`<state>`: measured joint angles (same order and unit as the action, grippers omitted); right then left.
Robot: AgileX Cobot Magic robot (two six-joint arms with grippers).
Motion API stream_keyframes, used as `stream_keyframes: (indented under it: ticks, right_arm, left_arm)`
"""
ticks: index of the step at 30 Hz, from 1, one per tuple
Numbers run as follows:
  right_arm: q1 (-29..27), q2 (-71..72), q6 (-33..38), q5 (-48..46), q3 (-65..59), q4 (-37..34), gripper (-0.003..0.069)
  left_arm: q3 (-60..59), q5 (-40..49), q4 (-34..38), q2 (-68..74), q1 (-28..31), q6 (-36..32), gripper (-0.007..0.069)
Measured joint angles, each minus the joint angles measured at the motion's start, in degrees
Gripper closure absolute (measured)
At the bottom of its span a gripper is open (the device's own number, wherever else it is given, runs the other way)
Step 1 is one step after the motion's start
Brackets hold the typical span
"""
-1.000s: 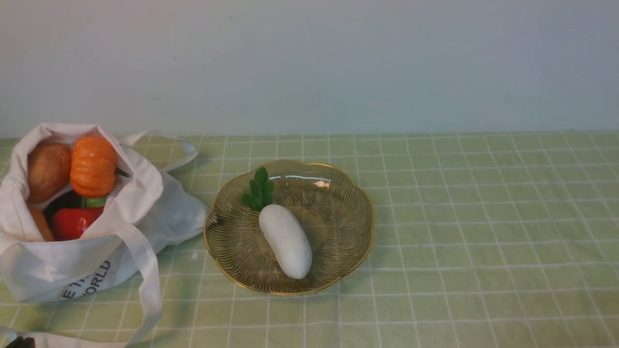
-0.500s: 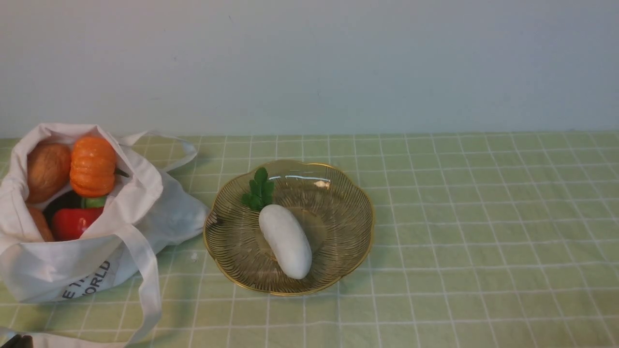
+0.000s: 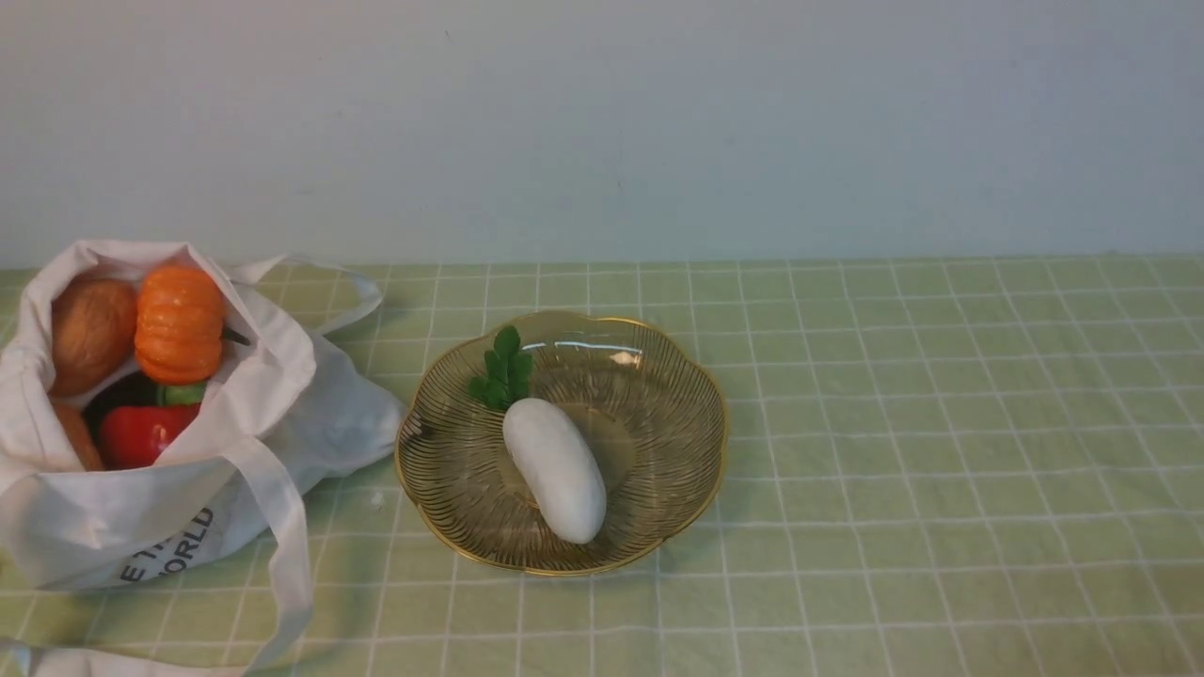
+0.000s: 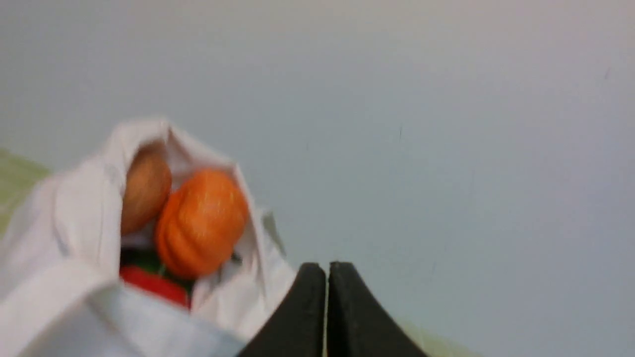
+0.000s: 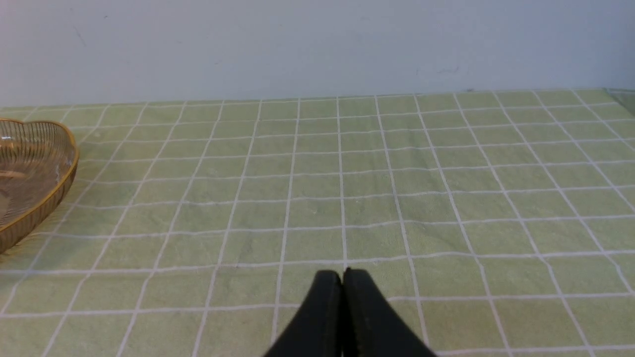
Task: Take vegetables from bag on green coffee tablecloth place on plate.
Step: 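Reach into the cloth bag and grasp the pumpkin with the left gripper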
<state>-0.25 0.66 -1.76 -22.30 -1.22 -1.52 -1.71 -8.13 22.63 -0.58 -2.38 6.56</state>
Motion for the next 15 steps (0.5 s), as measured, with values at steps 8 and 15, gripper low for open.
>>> stream_keyframes:
  ticks: [8, 15]
  right_arm:
    - [0.0, 0.0, 0.0, 0.0, 0.0, 0.0, 0.0673]
    - [0.0, 0.0, 0.0, 0.0, 0.0, 0.0, 0.0673]
  left_arm:
    - [16.4, 10.2, -4.2, 7.4, 0.0, -4.9, 0.0629]
    - [31.6, 35.0, -6.0, 27.7, 0.0, -12.2, 0.0629]
